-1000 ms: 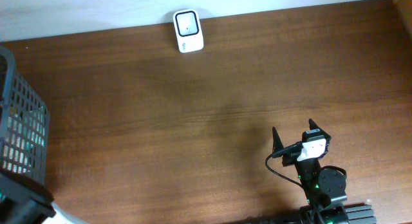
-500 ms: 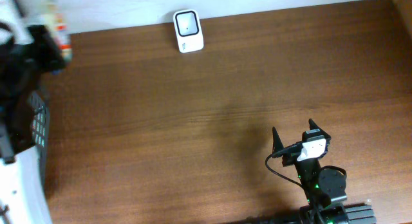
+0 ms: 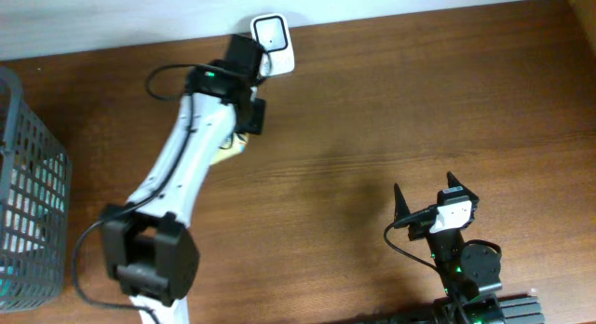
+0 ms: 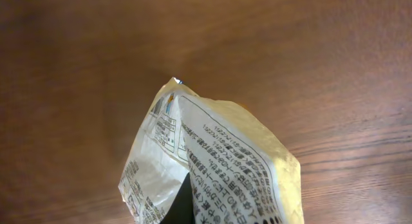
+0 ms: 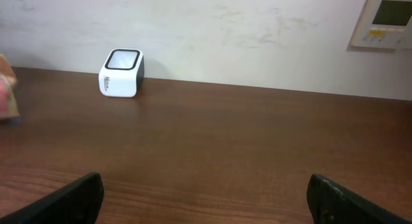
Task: Scan the item barcode
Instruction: 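Carry the white bag out and drop it on the table center, then grasp the white tube in the basket with the left gripper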
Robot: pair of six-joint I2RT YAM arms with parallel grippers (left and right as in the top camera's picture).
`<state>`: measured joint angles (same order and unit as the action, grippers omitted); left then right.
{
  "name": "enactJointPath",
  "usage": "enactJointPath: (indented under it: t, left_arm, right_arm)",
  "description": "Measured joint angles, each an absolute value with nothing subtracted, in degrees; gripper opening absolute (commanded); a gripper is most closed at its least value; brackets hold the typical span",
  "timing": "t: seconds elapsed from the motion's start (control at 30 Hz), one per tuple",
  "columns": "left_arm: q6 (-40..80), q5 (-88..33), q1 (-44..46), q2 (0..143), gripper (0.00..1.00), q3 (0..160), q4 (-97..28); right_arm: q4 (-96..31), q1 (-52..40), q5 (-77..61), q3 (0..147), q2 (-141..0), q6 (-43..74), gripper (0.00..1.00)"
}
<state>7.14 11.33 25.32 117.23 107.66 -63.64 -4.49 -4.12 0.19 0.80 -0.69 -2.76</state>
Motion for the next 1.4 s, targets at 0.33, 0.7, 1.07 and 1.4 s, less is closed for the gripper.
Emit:
enactJointPath:
  t: [0.33,0.7,1.07,1.4]
  left_arm:
    - [10.98,8.75,28.75,119.48,0.79,108.99,-62.37]
    - [11.20,12.16,1.39,105.91,0.91,146.47,-78.78]
    - [18.44,13.08,-35.86,104.75,0.93,120.25,-70.37]
    - [-3.20,2.87,-42.52,106.48,0.93,101.62,-50.85]
  right_arm:
    - [-4.49,-4.12,0.19,0.80,-0.69,-2.79,0.99]
    - [-4.51,-4.12,0.16,0.80,-0.69,-2.79,0.99]
    - [-4.49,-4.12,0.19,0.80,-0.69,-2.79,0.98]
    - [-4.49,-4.12,0.19,0.80,-0.69,-2.79,0.99]
